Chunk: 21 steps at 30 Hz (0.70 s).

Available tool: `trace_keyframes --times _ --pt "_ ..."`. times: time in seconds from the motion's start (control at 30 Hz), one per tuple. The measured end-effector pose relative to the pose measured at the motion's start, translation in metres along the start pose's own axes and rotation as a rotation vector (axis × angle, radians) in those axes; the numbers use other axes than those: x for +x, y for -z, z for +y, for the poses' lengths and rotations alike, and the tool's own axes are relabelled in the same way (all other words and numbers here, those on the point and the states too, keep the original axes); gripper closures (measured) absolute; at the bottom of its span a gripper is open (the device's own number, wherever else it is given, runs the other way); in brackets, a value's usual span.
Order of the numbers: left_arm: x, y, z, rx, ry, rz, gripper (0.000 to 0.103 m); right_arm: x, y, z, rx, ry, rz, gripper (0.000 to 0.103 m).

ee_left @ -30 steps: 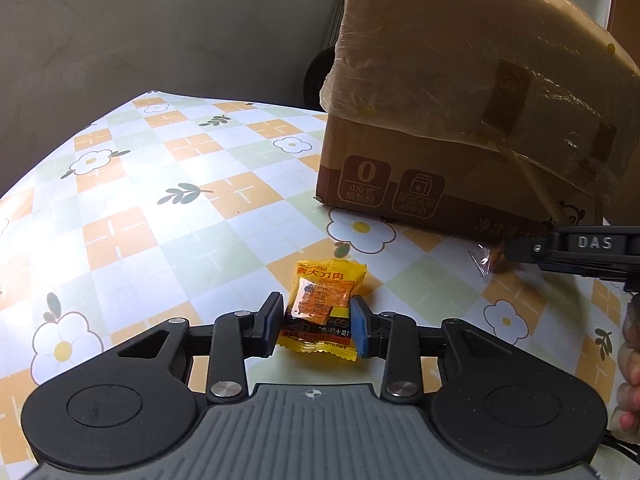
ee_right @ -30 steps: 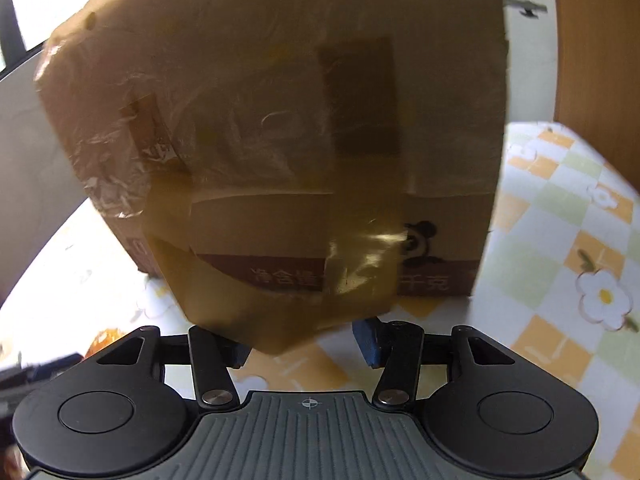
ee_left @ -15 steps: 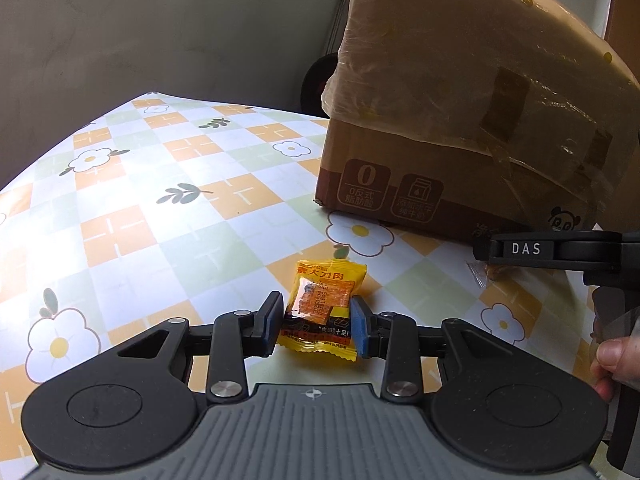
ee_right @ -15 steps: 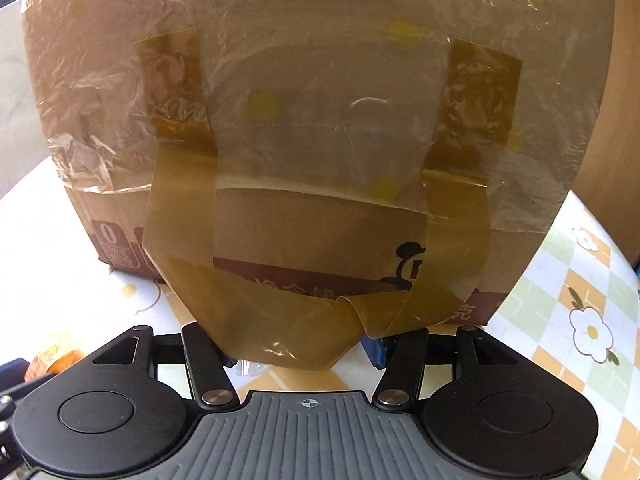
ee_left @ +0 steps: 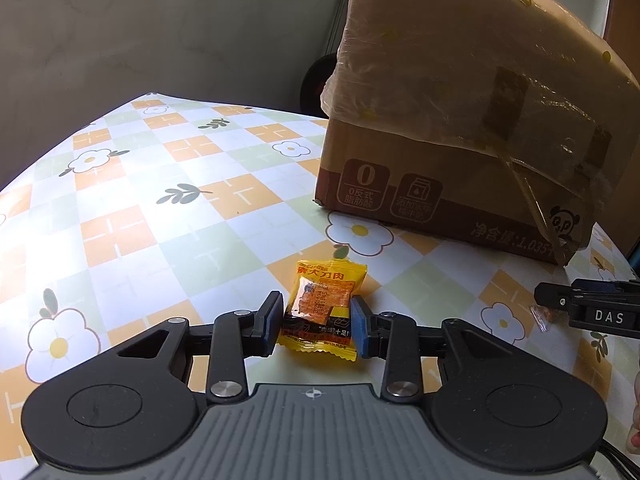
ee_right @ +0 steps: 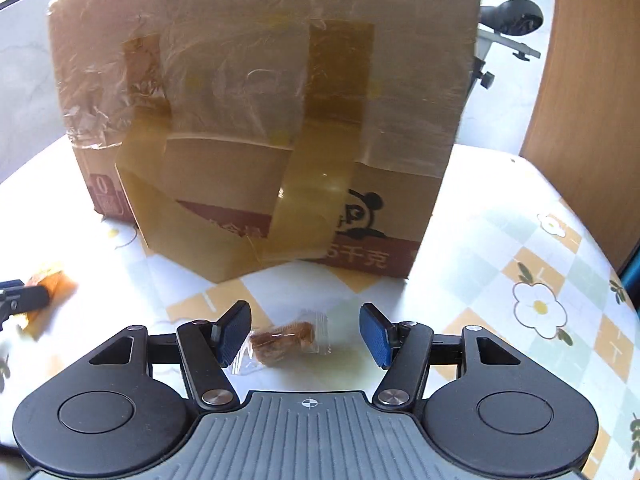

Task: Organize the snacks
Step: 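Grasp the small yellow packet with the left gripper while the right gripper approaches a jerky packet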

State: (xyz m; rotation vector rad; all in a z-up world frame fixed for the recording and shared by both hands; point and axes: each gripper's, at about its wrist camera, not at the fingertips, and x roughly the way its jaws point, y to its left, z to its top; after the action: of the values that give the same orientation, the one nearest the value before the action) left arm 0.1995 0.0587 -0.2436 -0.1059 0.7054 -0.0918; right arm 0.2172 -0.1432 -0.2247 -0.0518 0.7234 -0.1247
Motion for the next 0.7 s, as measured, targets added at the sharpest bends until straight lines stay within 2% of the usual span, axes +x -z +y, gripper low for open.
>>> trace_keyframes --times 0.23,0.57,0.7 --pt "0.0 0.0 0.0 0.005 0.0 -0.001 0.065 -0.016 -0.005 -0.001 -0.031 -0.02 -0.039 0.048" --pt "0.0 0.001 0.0 0.008 -0.003 -0.004 0.065 -0.019 0.011 -0.007 0.09 -0.15 0.089 0.052" --pt "0.0 0.001 0.0 0.011 -0.001 -0.005 0.065 -0.006 0.006 -0.009 0.125 -0.159 0.087 0.052"
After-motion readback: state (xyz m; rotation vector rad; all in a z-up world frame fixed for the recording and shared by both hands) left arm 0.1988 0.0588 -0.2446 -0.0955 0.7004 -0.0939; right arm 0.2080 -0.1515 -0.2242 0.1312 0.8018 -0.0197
